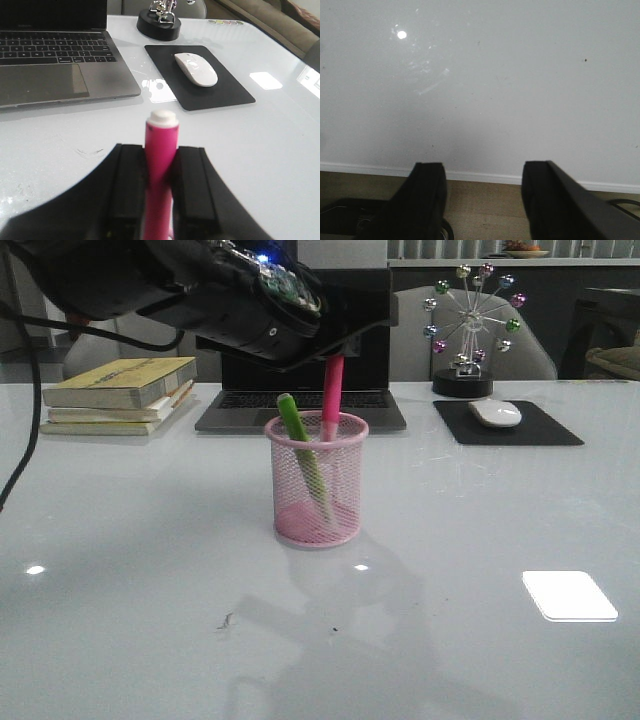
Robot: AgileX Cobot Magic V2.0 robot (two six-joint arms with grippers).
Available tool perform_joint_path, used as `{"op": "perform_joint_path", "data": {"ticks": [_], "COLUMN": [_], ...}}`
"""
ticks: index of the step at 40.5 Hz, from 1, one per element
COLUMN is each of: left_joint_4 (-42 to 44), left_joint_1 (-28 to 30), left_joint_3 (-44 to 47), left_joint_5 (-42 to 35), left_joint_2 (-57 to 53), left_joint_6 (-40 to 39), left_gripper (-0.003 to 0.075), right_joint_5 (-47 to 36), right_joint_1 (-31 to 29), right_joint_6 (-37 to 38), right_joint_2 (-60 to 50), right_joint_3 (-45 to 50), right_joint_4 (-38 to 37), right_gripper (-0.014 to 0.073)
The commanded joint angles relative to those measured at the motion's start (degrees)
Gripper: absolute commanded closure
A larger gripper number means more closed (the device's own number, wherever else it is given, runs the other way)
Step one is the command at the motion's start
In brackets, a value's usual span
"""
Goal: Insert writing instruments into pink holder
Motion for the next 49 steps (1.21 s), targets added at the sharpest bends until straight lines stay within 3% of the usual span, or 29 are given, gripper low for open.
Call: {"op": "perform_joint_path", "data": {"ticks": [1, 6, 13, 17, 21, 26, 34, 49], "left_joint_4": [0.07, -0.09, -0.09, -0.09, 0.73, 9.15, 21.34, 23.92], "left_joint_1": [-0.52, -0.52, -0.52, -0.52, -0.25, 1.64, 5.84, 19.63], "left_joint_3": [-1.56, -1.56, -1.56, -1.56, -1.56, -1.56, -1.56, -1.56], "left_joint_5": [-4.7, -4.36, -4.04, -4.04, -4.04, -2.22, 7.51, 23.42], "left_joint_2": [-3.15, -3.26, -3.26, -3.54, -5.29, -9.29, -19.32, -41.32], "left_joint_6": [-0.03, -0.97, -1.04, -1.04, -0.62, -0.51, -0.51, -0.51], "left_gripper": [0.0629, 0.0587, 0.0351, 0.0278, 0.0299, 0.0352, 0.0402, 0.0401], "right_joint_5": [-2.91, -2.93, -2.87, -2.87, -2.87, -2.87, -3.05, -5.62], "right_joint_1": [-0.29, -0.29, -0.29, -0.29, -0.29, -0.29, -0.29, -0.29], "right_joint_6": [-0.09, -0.09, -0.09, -0.09, -0.09, -0.09, -0.09, -0.09], "right_joint_2": [-0.09, -0.09, -0.09, -0.09, -0.09, -0.09, -0.09, -0.09], "right_joint_3": [-1.45, -1.45, -1.45, -1.45, -1.45, -1.45, -1.45, -1.45], "right_joint_4": [-0.58, -0.58, -0.58, -0.58, -0.58, -0.58, -0.58, -0.58], "right_gripper": [0.0139, 0.0139, 0.0139, 0.0139, 0.0139, 0.0139, 0.0139, 0.0139]}}
